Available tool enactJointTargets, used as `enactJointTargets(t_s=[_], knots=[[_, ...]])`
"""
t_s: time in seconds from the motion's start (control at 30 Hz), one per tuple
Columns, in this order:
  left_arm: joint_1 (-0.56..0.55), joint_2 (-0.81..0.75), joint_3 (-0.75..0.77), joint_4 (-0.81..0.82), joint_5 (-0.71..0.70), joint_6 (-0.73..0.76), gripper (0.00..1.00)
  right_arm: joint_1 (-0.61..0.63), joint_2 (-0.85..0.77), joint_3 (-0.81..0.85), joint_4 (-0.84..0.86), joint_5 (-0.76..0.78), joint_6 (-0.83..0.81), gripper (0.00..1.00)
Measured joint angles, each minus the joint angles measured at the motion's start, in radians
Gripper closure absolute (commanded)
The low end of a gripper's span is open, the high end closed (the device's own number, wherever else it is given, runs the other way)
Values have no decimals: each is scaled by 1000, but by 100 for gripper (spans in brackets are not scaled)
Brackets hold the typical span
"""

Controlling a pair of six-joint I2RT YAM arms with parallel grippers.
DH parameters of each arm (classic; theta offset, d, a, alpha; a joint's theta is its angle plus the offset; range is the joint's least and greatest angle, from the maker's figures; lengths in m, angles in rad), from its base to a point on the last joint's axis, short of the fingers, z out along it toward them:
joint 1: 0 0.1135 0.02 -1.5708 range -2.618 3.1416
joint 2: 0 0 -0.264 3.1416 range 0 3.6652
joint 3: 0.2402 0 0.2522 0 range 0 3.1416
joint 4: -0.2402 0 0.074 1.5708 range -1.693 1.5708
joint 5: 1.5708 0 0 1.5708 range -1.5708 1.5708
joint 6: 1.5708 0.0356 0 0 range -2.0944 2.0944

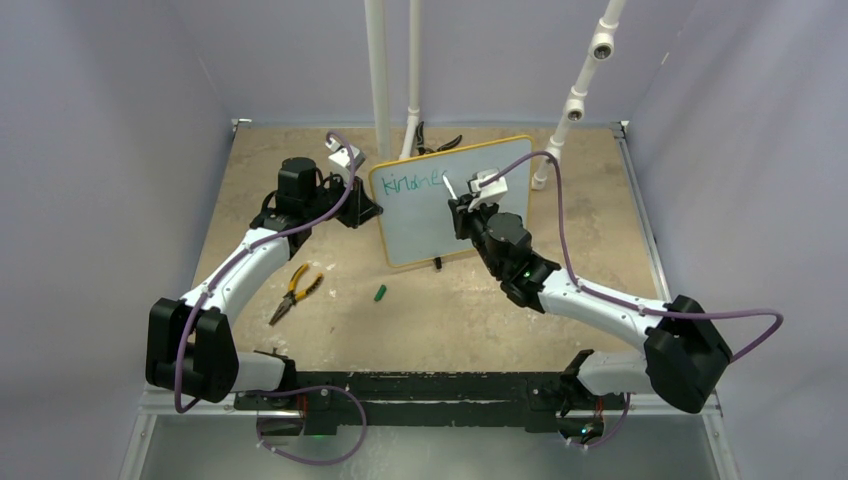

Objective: Write a sentence on the whiteboard

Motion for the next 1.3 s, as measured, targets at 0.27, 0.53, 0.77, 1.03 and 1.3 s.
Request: enactJointTargets(t_s=[0.27,0.53,0.77,1.03,1.3], knots=[[0,0,0,0,0,0,100,5,-1,-7,-8,13,18,100],[0,0,0,0,0,0,100,7,-14,-25,-43,63,65,100],[0,0,0,0,1,0,100,8,-15,-29,-43,61,71,100],[0,0,0,0,1,0,100,28,-8,-30,-41,51,54,100],[0,0,0,0,1,0,100,45,-18,-40,-42,53,50,100]])
